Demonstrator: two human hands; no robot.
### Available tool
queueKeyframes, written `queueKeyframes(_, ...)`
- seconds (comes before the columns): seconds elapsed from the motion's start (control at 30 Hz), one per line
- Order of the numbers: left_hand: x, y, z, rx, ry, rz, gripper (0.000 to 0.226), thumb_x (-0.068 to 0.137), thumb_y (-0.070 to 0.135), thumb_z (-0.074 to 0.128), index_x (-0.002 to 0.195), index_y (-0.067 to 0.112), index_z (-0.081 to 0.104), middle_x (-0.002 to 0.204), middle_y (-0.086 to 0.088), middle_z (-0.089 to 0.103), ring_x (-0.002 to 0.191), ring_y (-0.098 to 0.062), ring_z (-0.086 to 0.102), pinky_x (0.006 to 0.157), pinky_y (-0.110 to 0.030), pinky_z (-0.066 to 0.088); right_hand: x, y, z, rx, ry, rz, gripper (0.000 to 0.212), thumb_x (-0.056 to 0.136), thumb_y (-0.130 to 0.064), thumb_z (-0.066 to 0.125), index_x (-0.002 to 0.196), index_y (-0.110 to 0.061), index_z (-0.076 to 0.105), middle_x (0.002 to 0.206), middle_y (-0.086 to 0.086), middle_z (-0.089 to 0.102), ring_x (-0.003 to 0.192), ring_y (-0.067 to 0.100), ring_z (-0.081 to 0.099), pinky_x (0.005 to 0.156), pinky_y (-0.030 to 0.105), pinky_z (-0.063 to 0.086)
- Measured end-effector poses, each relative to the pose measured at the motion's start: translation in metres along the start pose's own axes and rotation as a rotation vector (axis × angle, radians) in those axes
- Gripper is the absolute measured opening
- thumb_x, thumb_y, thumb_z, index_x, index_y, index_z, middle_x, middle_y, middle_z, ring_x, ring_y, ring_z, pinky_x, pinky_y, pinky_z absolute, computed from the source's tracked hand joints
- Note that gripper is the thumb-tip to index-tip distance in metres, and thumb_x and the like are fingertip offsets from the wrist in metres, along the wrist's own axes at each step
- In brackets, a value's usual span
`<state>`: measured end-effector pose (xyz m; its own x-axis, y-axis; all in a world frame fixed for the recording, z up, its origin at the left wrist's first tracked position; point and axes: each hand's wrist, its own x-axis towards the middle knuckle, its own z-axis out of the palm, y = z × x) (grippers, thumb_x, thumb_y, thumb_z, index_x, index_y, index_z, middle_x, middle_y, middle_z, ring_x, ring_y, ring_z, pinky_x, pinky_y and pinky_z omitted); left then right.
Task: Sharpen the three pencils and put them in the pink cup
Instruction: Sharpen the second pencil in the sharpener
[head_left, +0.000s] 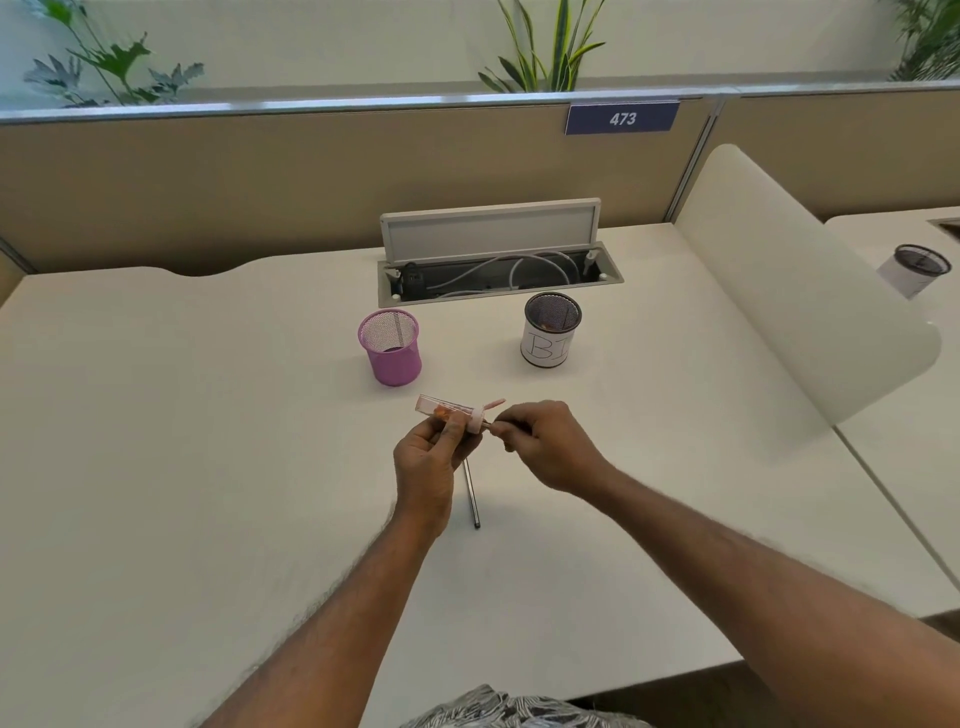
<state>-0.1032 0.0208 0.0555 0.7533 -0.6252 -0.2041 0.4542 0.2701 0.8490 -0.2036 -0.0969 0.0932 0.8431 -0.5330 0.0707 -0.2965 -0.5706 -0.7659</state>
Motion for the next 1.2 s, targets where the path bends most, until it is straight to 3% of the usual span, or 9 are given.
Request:
queueKeyframes(0.17, -0.001, 0.0, -0.002, -0.011, -0.099, -0.018, 0.022, 0.085, 0.018, 0.062, 0.097, 0.001, 0.071, 0.09, -0.011, 0.074, 0.091, -0.024, 0.07, 0.084, -0.033, 0.056, 0.008, 0.004, -0.019, 0.565, -0.344, 0.455, 0.02, 0.094, -0.015, 0.06, 0.083, -0.002, 0.07, 0.058, 0.001, 0.053, 0.043, 0.009, 0.034, 0.039, 0.019, 0.022)
queueKeyframes(0.27, 0.0, 0.003, -0.002, 0.014, -0.166, -0.017, 0.025, 0.085, 0.019, 0.062, 0.098, 0.0, 0.07, 0.089, -0.01, 0.073, 0.092, -0.025, 0.068, 0.085, -0.035, 0.056, 0.011, 0.005, -0.029, 0.736, -0.533, 0.63, 0.02, 0.098, -0.016, 0.052, 0.09, -0.003, 0.065, 0.061, -0.001, 0.049, 0.045, 0.005, 0.027, 0.039, 0.016, 0.016)
queueKeyframes(0.43, -0.001, 0.006, 0.003, 0.033, -0.118, 0.002, 0.026, 0.086, 0.019, 0.062, 0.099, -0.002, 0.069, 0.09, -0.012, 0.074, 0.091, -0.027, 0.07, 0.085, -0.036, 0.058, 0.008, -0.002, -0.03, 0.594, -0.478, 0.476, 0.009, 0.09, -0.012, 0.066, 0.081, -0.008, 0.066, 0.059, -0.002, 0.054, 0.045, 0.007, 0.034, 0.041, 0.019, 0.024)
queueKeyframes(0.6, -0.002, 0.005, 0.004, 0.041, -0.021, 0.02, 0.015, 0.093, 0.008, 0.058, 0.094, 0.003, 0.072, 0.089, -0.011, 0.075, 0.09, -0.025, 0.072, 0.083, -0.034, 0.058, -0.002, -0.005, -0.014, 0.168, -0.059, 0.122, 0.01, 0.085, -0.013, 0.072, 0.08, -0.006, 0.066, 0.064, 0.008, 0.063, 0.052, 0.021, 0.056, 0.052, 0.035, 0.048)
queueKeyframes(0.7, -0.003, 0.003, 0.006, 0.018, 0.017, 0.022, 0.014, 0.093, 0.008, 0.059, 0.092, 0.005, 0.073, 0.09, -0.011, 0.075, 0.092, -0.025, 0.072, 0.08, -0.031, 0.058, -0.009, -0.001, -0.001, -0.272, 0.14, -0.182, 0.013, 0.09, -0.018, 0.066, 0.085, -0.007, 0.069, 0.074, 0.007, 0.064, 0.065, 0.028, 0.057, 0.057, 0.04, 0.048)
queueKeyframes(0.8, -0.003, 0.003, 0.007, 0.008, 0.032, 0.023, 0.015, 0.093, 0.009, 0.059, 0.092, 0.004, 0.073, 0.09, -0.011, 0.075, 0.091, -0.024, 0.071, 0.079, -0.03, 0.057, -0.012, 0.001, 0.005, -0.359, 0.19, -0.278, 0.016, 0.093, -0.016, 0.062, 0.083, -0.004, 0.067, 0.074, 0.008, 0.06, 0.061, 0.029, 0.053, 0.052, 0.038, 0.044)
queueKeyframes(0.97, -0.003, 0.004, 0.003, 0.016, 0.018, 0.009, 0.015, 0.095, 0.006, 0.057, 0.093, -0.001, 0.07, 0.089, -0.012, 0.073, 0.091, -0.025, 0.07, 0.083, -0.032, 0.057, -0.004, 0.001, 0.002, -0.138, 0.092, -0.179, 0.025, 0.09, -0.012, 0.062, 0.067, -0.003, 0.06, 0.054, 0.004, 0.047, 0.052, 0.019, 0.039, 0.052, 0.033, 0.034)
queueKeyframes(1.1, -0.002, 0.005, -0.001, 0.021, -0.043, 0.0, 0.016, 0.095, 0.005, 0.055, 0.099, -0.002, 0.068, 0.088, -0.011, 0.073, 0.089, -0.023, 0.07, 0.085, -0.034, 0.057, 0.001, 0.0, -0.003, 0.119, -0.087, 0.101, 0.023, 0.09, -0.017, 0.064, 0.073, -0.004, 0.071, 0.055, 0.005, 0.058, 0.052, 0.012, 0.042, 0.052, 0.029, 0.036)
queueKeyframes(1.2, -0.001, 0.006, -0.005, 0.04, -0.102, 0.0, 0.017, 0.095, 0.005, 0.053, 0.1, -0.006, 0.066, 0.086, -0.008, 0.073, 0.09, -0.024, 0.069, 0.084, -0.033, 0.056, 0.005, 0.001, -0.012, 0.447, -0.265, 0.345, 0.021, 0.092, -0.018, 0.064, 0.077, -0.004, 0.072, 0.055, 0.001, 0.053, 0.045, 0.011, 0.036, 0.041, 0.021, 0.027)
